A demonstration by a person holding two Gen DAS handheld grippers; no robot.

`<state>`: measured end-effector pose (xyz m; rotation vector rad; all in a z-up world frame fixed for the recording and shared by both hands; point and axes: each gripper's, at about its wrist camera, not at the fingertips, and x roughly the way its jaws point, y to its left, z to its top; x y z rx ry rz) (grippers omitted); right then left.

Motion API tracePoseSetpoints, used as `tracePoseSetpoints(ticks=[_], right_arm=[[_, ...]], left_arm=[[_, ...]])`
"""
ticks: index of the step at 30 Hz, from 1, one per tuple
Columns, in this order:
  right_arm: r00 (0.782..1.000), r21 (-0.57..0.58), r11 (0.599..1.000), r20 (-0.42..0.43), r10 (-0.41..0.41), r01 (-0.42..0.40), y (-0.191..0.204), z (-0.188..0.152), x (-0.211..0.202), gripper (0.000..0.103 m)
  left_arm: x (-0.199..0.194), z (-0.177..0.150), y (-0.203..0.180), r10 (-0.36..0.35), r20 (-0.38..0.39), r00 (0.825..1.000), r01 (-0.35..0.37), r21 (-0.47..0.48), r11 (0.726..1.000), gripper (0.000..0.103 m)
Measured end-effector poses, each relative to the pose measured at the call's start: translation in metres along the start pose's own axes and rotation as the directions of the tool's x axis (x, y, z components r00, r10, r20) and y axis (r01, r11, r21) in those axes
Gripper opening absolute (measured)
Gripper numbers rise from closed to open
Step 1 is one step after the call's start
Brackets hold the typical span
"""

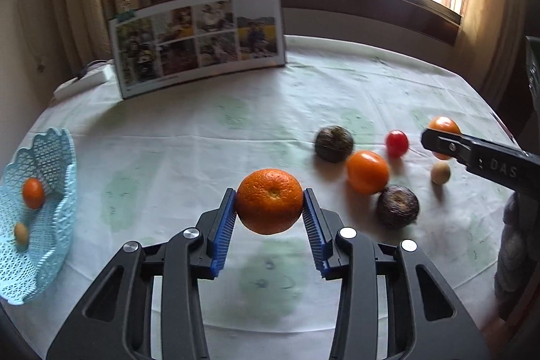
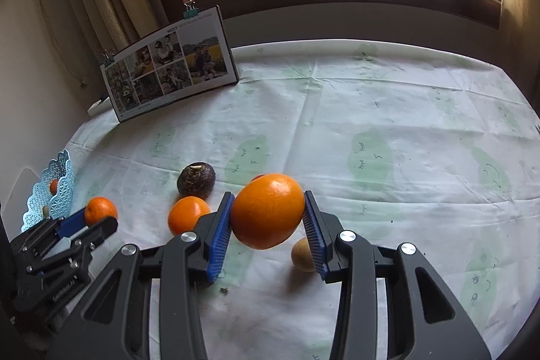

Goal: Organize fruits
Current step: 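Lower both held oranges into the blue basket and open both tools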

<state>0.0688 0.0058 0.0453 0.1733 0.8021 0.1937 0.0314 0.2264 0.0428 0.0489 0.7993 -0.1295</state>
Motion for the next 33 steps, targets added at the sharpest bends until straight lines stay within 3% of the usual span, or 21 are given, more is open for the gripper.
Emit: tracePoseSetpoints(ticks=[14,33], right_arm=[[1.0,-0.049,0.998,-0.006,0.025,-0.025,0.033,-0.003,-0.005,0.041],[0.994,-0.182,0.978,-0.033,0.101,-0.105,0.134,-0.004,0.001,0.041]], left_arm=[[-0.03,0.003,0.061,0.121,0.069,0.99,-0.113,-0.108,0.988,0.041],[-0.053,-0.015,0.15,0.25,0.091,0.964,-0.222,-0.241,0.945,0.041]])
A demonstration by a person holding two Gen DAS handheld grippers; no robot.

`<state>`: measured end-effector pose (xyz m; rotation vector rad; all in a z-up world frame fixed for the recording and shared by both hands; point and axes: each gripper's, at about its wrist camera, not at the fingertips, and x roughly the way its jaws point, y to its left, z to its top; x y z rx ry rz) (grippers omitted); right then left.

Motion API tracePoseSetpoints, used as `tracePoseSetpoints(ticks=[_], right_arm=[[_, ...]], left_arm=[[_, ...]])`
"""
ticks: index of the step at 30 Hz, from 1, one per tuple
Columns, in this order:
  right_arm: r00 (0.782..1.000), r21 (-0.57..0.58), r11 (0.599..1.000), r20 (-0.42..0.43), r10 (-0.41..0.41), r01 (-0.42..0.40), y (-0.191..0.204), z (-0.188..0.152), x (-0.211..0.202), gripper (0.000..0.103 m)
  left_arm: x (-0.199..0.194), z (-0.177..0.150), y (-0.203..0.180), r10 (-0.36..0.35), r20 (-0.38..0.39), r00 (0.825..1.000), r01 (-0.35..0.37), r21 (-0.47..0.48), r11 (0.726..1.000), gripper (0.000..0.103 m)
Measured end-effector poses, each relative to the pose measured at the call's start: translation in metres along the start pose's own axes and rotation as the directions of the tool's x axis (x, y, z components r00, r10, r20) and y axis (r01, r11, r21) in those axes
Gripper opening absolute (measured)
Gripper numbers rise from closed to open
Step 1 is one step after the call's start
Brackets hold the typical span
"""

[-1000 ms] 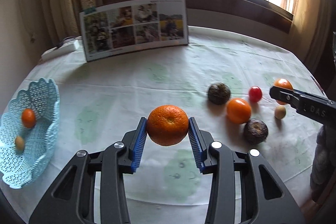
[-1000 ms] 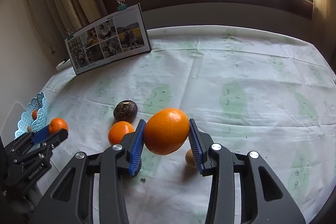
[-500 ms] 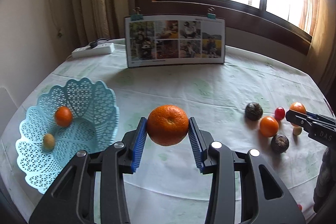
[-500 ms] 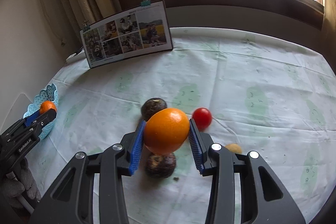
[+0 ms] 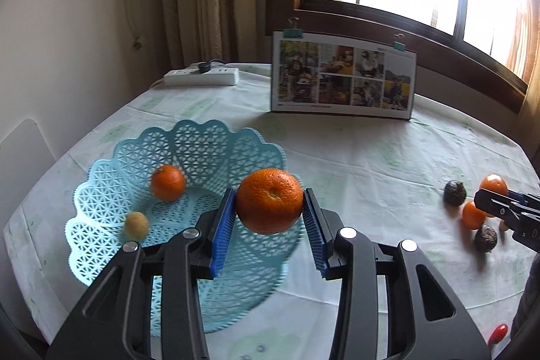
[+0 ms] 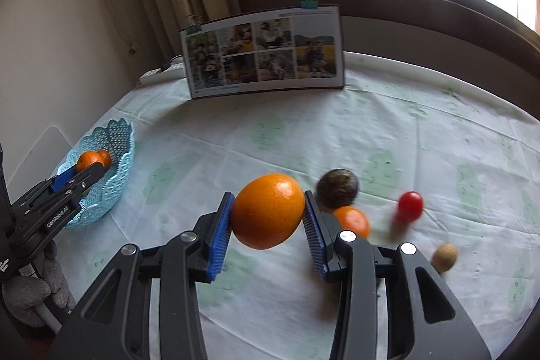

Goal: Organize fruits
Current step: 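Lower both held oranges into the blue basket and open both tools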

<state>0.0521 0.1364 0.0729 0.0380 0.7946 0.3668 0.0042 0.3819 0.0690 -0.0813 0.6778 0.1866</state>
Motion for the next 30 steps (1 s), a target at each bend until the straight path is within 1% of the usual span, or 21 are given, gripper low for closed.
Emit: tracePoseSetpoints(ticks=[2,4,5,7,8,11,13,17,21,24,30], right_arm=[[1.0,-0.019,1.0,-0.007,0.013,-0.013,0.013,0.001,0.004,0.041],[1.0,-0.035,0.999,-0.013,0.024,-0.024,0.025,0.002,0.008,0.041],[0.999,-0.042,0.999,-0.015,0.029,-0.03,0.031,0.003,0.009,0.041],[0.999,-0.058,0.997,-0.021,0.041,-0.042,0.043,0.004,0.013,0.041],[0.999,-0.067,0.997,-0.022,0.047,-0.048,0.049,0.005,0.014,0.041],[0.997,-0.093,0.993,-0.026,0.069,-0.071,0.07,0.007,0.017,0.041],[0.996,-0.109,0.99,-0.03,0.083,-0.086,0.082,0.008,0.02,0.041],[0.993,-0.146,0.982,-0.042,0.114,-0.119,0.111,0.011,0.028,0.041],[0.988,-0.176,0.973,-0.056,0.143,-0.15,0.137,0.013,0.036,0.041],[0.985,-0.194,0.966,-0.061,0.161,-0.17,0.152,0.014,0.04,0.041],[0.98,-0.215,0.957,-0.08,0.181,-0.194,0.175,0.016,0.052,0.041]], left_arm=[[0.002,-0.001,0.01,0.013,-0.003,1.0,-0.013,-0.016,1.0,0.041],[0.002,-0.002,0.022,0.032,-0.002,0.999,-0.032,-0.038,0.999,0.045],[0.001,-0.003,0.026,0.037,0.002,0.999,-0.037,-0.049,0.998,0.049],[-0.001,-0.003,0.037,0.05,0.011,0.999,-0.049,-0.079,0.996,0.072],[-0.003,-0.003,0.045,0.06,0.023,0.998,-0.057,-0.101,0.993,0.074],[-0.009,-0.002,0.059,0.081,0.042,0.996,-0.075,-0.13,0.989,0.077],[-0.012,-0.002,0.069,0.098,0.048,0.994,-0.091,-0.144,0.985,0.083],[-0.018,-0.006,0.084,0.13,0.057,0.99,-0.119,-0.161,0.98,0.084],[-0.023,-0.01,0.097,0.143,0.056,0.988,-0.131,-0.178,0.975,0.086],[-0.026,-0.013,0.104,0.157,0.058,0.986,-0.144,-0.183,0.973,0.089],[-0.032,-0.018,0.114,0.173,0.059,0.983,-0.159,-0.193,0.968,0.089]])
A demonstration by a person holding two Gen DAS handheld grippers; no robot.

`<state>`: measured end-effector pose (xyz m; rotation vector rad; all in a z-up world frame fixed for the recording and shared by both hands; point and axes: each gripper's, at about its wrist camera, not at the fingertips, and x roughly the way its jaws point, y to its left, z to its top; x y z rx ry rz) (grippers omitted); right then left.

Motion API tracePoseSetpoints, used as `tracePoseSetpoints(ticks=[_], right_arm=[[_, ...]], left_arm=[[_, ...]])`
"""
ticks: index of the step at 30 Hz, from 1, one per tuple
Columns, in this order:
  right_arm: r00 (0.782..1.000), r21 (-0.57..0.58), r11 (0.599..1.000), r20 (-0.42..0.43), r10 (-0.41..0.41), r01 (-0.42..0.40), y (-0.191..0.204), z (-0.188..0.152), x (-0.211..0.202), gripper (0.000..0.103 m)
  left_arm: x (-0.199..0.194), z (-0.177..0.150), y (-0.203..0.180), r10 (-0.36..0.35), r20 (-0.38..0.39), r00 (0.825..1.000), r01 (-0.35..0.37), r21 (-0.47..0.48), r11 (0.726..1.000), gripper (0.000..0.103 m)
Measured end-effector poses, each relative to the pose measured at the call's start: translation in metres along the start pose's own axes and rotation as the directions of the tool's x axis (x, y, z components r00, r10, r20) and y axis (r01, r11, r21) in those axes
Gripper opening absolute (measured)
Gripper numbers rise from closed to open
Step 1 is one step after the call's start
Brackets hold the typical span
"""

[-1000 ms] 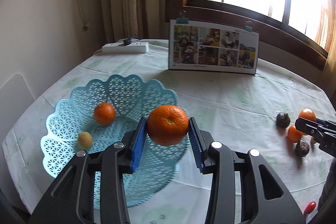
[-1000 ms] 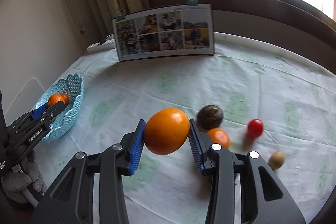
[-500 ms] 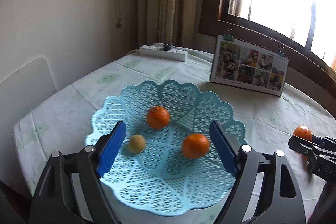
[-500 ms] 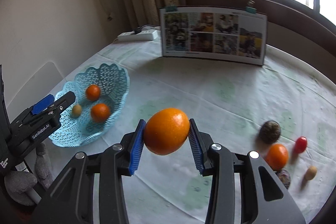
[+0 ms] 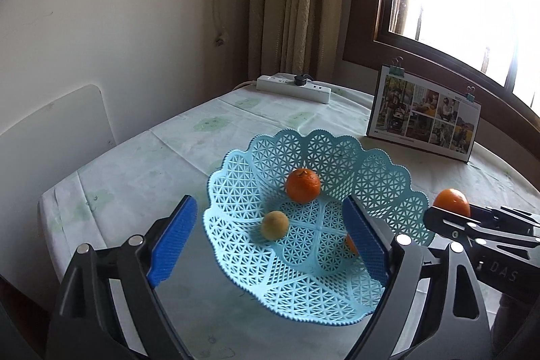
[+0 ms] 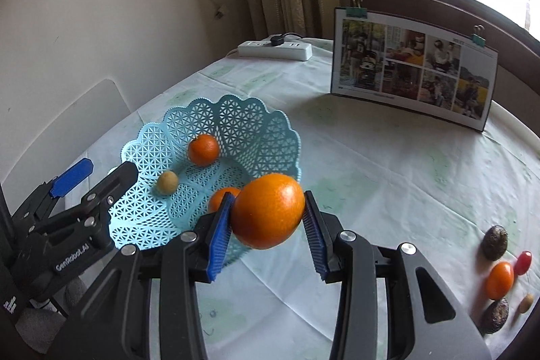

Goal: Organize fruits
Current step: 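Lower both held oranges into the blue basket and open both tools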

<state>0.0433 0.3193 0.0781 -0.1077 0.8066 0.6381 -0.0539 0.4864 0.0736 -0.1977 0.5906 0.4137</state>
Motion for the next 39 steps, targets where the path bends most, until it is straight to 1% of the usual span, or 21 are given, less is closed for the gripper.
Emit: tracePoseSetpoints(ticks=[11,12,13,14,17,19,24,29,35,39], right_arm=[[1.0,-0.012,1.0,-0.012,0.023,-0.023,0.011,0.006,0.013,0.041],[1.0,-0.01,1.0,-0.011,0.026,-0.027,0.01,0.006,0.012,0.041],[0.999,-0.009,0.999,-0.007,0.031,-0.031,0.01,0.006,0.012,0.041],[0.999,-0.009,0.999,-0.001,0.039,-0.039,0.01,0.007,0.012,0.041],[0.999,-0.005,0.999,0.012,0.052,-0.052,0.009,0.008,0.009,0.043],[0.999,-0.003,0.999,0.016,0.044,-0.044,0.006,0.007,0.007,0.043],[1.0,0.021,1.0,0.025,0.011,-0.012,-0.011,0.003,-0.003,0.043],[0.999,0.066,0.997,0.029,-0.043,0.041,-0.041,-0.007,-0.016,0.043],[0.995,0.118,0.989,0.026,-0.097,0.094,-0.076,-0.023,-0.032,0.043],[0.991,0.155,0.981,0.033,-0.127,0.121,-0.1,-0.032,-0.046,0.044]], left_arm=[[0.0,-0.003,0.0,0.006,-0.012,1.0,-0.006,-0.007,1.0,0.089],[0.0,-0.004,0.001,0.007,-0.012,1.0,-0.007,-0.006,1.0,0.09],[0.0,-0.004,0.0,0.008,-0.012,1.0,-0.008,-0.005,1.0,0.094],[-0.001,-0.004,0.0,0.01,-0.011,1.0,-0.01,-0.005,1.0,0.096],[-0.003,-0.003,0.0,0.013,-0.006,1.0,-0.013,-0.007,1.0,0.096],[-0.004,-0.002,-0.001,0.014,-0.004,1.0,-0.014,-0.006,1.0,0.096],[-0.008,0.0,-0.005,0.009,0.003,1.0,-0.009,-0.001,1.0,0.096],[-0.011,-0.001,-0.017,-0.012,0.004,1.0,0.012,0.019,1.0,0.097],[-0.015,-0.001,-0.045,-0.052,0.003,0.999,0.051,0.064,0.997,0.098],[-0.017,-0.003,-0.064,-0.077,-0.004,0.997,0.077,0.101,0.992,0.1]])
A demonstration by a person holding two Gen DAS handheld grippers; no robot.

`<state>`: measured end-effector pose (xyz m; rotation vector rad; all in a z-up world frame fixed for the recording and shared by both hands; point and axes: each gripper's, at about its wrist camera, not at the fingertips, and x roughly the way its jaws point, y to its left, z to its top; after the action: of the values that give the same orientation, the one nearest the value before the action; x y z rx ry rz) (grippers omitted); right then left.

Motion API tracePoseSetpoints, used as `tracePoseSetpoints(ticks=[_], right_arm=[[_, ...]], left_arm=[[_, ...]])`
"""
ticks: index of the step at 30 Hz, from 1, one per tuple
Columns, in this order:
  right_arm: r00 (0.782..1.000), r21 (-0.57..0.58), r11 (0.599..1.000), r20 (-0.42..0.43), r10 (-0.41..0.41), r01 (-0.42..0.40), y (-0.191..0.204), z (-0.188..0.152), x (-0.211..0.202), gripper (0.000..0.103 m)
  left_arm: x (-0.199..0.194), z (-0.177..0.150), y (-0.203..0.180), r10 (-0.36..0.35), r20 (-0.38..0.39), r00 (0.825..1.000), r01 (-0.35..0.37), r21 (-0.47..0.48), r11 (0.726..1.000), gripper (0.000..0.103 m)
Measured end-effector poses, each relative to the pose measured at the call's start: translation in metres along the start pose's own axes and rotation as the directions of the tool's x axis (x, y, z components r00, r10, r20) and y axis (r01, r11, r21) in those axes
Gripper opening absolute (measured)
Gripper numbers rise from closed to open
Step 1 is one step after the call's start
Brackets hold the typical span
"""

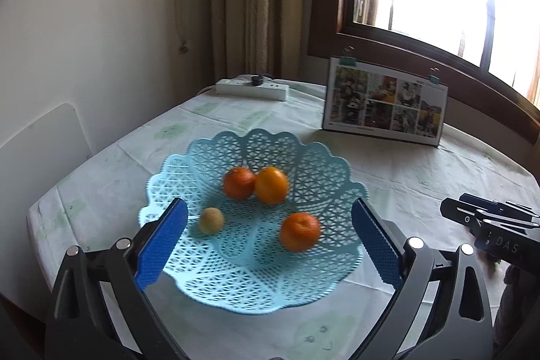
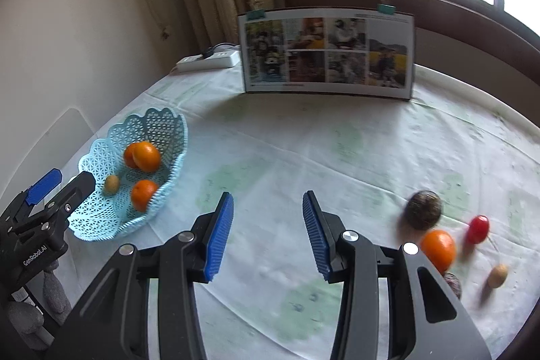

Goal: Organize fruits
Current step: 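Lower both held oranges into the blue basket and open both tools, then grasp an orange with the left tool while the right tool grasps a dark brown wrinkled fruit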

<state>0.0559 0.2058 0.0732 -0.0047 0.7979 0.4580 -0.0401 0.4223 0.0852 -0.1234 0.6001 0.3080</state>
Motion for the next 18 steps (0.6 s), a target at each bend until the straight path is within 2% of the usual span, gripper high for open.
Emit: tracePoseSetpoints(ticks=[6,12,18], right_arm=[[0.997,0.071,0.995,0.011,-0.078,0.077,-0.051,-0.011,-0.016,0.047],[0.985,0.173,0.971,-0.002,-0.17,0.168,-0.115,-0.031,-0.035,0.047],[0.981,0.199,0.96,-0.03,-0.193,0.195,-0.144,-0.054,-0.045,0.047]], left_arm=[[-0.001,0.0,-0.031,-0.041,-0.009,0.999,0.042,0.055,0.998,0.1],[0.003,-0.006,-0.063,-0.088,-0.038,0.995,0.092,0.103,0.99,0.1],[0.005,-0.009,-0.095,-0.122,-0.054,0.991,0.129,0.149,0.98,0.1]])
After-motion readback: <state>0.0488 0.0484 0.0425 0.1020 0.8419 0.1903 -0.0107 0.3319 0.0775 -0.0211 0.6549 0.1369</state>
